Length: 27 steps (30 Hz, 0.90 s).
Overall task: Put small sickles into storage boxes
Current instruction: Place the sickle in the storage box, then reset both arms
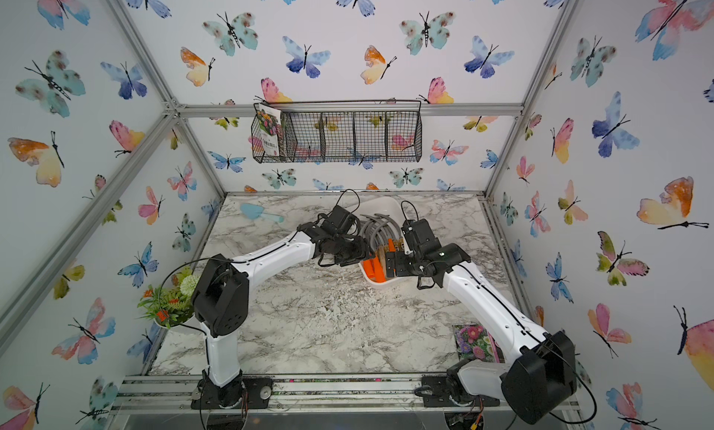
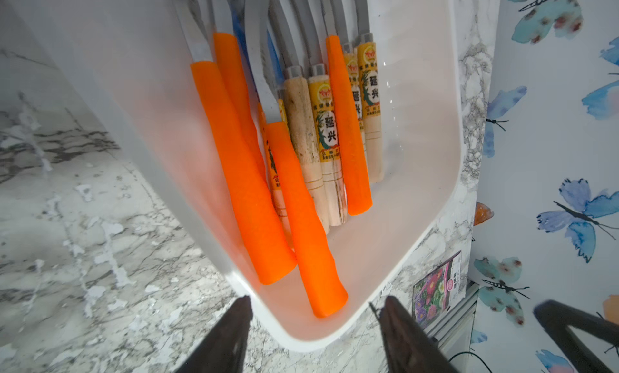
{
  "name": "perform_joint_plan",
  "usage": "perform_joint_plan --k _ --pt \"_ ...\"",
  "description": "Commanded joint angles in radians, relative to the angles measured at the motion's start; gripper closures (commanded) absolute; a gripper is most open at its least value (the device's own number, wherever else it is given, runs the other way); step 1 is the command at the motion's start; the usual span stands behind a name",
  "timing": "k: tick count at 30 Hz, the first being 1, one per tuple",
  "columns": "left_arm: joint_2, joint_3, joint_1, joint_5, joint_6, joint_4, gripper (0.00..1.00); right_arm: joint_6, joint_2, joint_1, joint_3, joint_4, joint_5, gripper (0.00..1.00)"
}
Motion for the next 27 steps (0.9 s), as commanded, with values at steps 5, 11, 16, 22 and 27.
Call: perform_joint_plan --k 5,11,16,22,27 --pt "-0.193 -0.134 0.026 -0.179 0.151 -0.095 0.02 -0.003 -0.047 -0.005 -0.076 0.075 0.034 0.02" --pt "-0.379 -0.363 0.125 -0.197 0.214 -0.022 0.02 -0.029 -0.083 -0.023 -0.159 0.198 0.069 0.02" --pt "-0.55 -0.584 0.248 -0.189 0.275 0.075 0.01 -0.042 -0.072 -0.073 -0.226 0.286 0.092 0.02" --pt "-0.73 -0.773 0.383 -0.247 0.346 0.138 0.02 -0.11 -0.123 -0.166 -0.396 0.529 0.124 0.02" --pt "-0.832 -0.888 0.473 -0.309 0.357 0.228 0.02 -0.165 -0.124 -0.245 -0.496 0.694 0.214 0.02"
